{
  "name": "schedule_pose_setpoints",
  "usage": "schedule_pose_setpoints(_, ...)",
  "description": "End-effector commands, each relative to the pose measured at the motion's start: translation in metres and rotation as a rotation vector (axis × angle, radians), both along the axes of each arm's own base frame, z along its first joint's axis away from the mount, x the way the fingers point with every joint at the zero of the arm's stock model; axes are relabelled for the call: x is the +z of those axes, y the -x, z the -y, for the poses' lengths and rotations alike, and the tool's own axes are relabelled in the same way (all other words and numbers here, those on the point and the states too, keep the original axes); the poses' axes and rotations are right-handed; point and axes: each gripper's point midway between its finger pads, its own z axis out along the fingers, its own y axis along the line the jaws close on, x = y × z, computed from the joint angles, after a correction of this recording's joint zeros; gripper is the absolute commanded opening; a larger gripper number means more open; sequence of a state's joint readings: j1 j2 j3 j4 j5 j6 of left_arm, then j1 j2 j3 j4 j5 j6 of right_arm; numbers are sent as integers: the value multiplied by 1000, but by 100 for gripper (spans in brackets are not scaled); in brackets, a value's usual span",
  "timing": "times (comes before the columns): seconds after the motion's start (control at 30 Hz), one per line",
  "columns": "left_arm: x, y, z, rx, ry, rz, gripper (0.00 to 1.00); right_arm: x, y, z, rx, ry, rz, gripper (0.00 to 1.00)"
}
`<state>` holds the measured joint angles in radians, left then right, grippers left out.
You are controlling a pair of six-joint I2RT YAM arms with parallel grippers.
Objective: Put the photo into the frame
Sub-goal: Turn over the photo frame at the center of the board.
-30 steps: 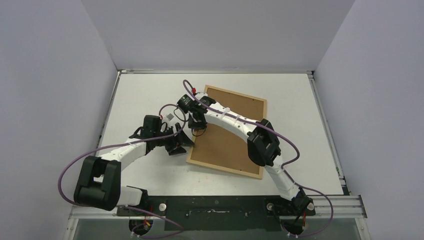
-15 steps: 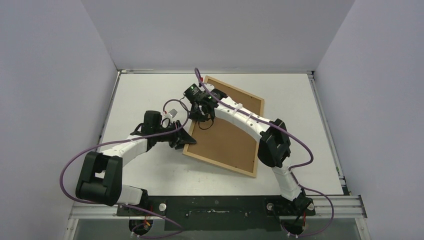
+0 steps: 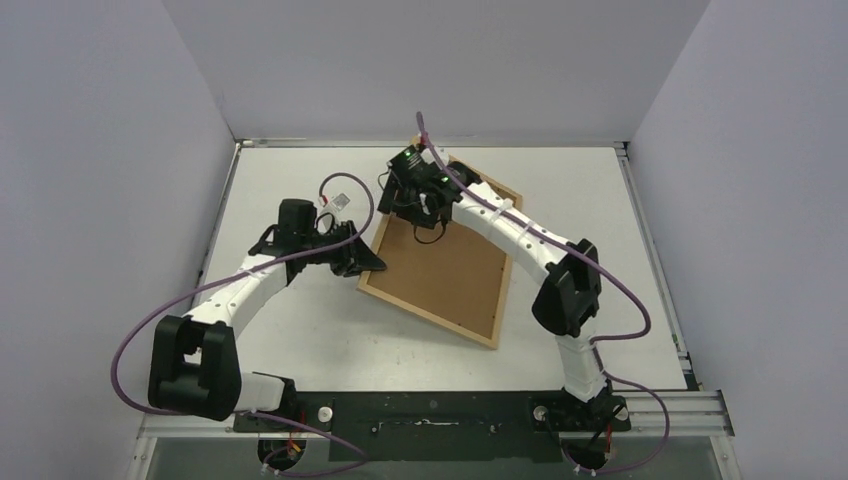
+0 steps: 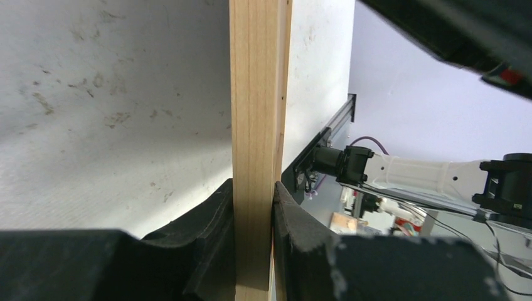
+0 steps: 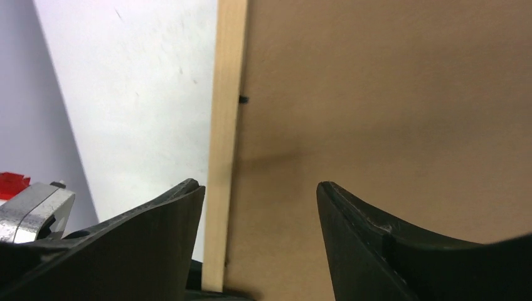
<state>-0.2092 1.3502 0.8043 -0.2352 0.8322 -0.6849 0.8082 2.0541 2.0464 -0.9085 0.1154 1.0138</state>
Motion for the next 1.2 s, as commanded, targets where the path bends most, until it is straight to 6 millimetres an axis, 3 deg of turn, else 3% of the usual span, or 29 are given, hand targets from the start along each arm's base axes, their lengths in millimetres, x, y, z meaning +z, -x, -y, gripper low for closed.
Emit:
schedule_pose_setpoints(0.0, 50, -18, -23, 22, -125, 148, 0, 107, -16, 53, -101, -129, 179, 68)
schedule_pose_setpoints(0.13, 78, -27, -50, 44, -317, 190, 0, 134, -14, 93, -159, -136, 223, 70)
schedule_pose_setpoints(0.33, 128, -51, -85, 118, -548, 334, 0, 141, 1, 138, -216, -112, 229, 70)
schedule_pose_setpoints(0.53, 181, -66, -90, 145, -668, 549, 0, 132, 16, 159, -234, -119, 205, 70)
schedule_pose_setpoints(0.7, 203, -69, -82, 146, -850, 695, 0, 117, 21, 176, -217, -164, 141, 70)
schedule_pose_setpoints(0.8, 212, -64, -64, 130, -879, 760, 0, 125, 25, 194, -216, -180, 145, 71)
schedule_pose_setpoints(0.93, 222, -52, -18, 78, -878, 919, 0, 137, 26, 224, -258, -253, 176, 79)
schedule_pose_setpoints(1.17, 197, -25, 60, -38, -1029, 1064, 0, 142, 29, 249, -281, -381, 193, 88)
